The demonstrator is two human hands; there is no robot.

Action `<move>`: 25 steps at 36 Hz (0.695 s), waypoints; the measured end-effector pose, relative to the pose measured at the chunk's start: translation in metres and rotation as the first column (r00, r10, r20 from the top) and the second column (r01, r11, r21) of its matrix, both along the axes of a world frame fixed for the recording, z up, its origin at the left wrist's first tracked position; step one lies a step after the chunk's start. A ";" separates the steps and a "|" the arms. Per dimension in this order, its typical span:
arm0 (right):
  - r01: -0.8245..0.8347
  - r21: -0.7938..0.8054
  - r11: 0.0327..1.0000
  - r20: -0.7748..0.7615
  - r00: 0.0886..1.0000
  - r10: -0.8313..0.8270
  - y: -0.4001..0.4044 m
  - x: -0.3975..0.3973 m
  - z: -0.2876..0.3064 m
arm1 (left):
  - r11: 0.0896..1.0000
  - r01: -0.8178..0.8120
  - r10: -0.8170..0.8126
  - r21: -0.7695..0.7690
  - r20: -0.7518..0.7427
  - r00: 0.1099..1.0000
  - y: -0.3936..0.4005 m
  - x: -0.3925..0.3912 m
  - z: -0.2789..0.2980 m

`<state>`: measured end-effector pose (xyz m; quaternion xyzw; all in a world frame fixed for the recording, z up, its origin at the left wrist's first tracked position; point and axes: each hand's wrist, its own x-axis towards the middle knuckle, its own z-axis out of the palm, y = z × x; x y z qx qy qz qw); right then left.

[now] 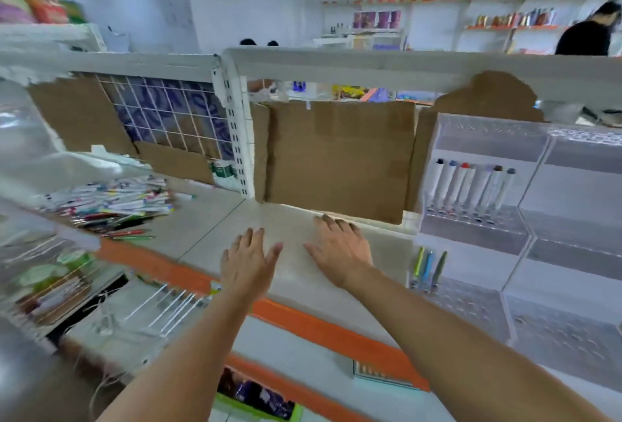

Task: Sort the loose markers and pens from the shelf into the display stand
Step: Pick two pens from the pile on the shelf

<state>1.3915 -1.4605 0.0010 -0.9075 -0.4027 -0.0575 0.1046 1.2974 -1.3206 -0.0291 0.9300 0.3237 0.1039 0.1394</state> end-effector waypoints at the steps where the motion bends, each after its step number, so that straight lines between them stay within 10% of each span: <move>1: -0.009 -0.032 0.999 -0.030 1.000 0.008 0.009 -0.004 -0.002 | 1.000 -0.020 0.020 0.004 -0.013 1.000 0.008 -0.010 -0.001; 25: -0.224 -0.175 0.959 -0.172 0.966 0.194 0.288 -0.133 -0.024 | 0.982 -0.188 0.181 -0.012 -0.214 0.960 0.254 -0.205 -0.010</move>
